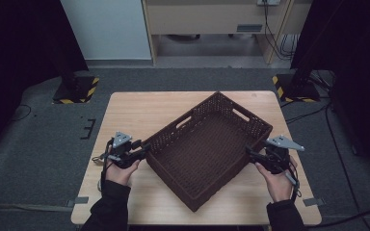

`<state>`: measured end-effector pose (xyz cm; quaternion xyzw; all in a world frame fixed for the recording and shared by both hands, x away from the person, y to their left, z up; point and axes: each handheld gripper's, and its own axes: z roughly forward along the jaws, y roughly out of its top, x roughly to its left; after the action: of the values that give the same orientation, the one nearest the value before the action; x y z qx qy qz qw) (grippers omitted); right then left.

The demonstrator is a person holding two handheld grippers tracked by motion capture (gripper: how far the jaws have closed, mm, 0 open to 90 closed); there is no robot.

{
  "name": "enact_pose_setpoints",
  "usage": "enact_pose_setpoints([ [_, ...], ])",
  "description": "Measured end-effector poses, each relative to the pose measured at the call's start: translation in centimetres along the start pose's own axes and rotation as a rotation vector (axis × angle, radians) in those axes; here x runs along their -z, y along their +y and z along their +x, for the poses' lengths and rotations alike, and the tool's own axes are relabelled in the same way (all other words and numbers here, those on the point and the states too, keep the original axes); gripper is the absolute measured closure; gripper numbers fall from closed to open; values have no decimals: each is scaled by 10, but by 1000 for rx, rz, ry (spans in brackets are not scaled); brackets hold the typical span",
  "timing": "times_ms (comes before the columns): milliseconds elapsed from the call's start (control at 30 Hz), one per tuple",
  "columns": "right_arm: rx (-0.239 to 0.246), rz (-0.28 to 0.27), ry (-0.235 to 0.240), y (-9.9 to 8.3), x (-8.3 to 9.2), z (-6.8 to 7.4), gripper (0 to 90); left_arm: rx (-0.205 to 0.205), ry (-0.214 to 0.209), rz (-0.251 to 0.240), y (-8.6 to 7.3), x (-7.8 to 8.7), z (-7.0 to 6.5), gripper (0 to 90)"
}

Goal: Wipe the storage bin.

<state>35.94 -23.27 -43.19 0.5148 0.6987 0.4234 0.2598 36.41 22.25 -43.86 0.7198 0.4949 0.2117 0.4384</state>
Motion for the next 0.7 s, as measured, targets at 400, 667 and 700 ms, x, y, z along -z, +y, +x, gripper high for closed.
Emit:
enact_pose_setpoints([
  [400, -12, 22, 35, -5, -8, 6, 362, -47, -20, 18, -6, 14, -18, 539],
  [667, 13, 29, 39, -3, -14, 8, 446, -41, -26, 0, -3, 2, -9, 598],
  [700, 16, 28, 41, -3, -14, 7, 451, -42, -26, 7, -4, 0, -9, 608],
])
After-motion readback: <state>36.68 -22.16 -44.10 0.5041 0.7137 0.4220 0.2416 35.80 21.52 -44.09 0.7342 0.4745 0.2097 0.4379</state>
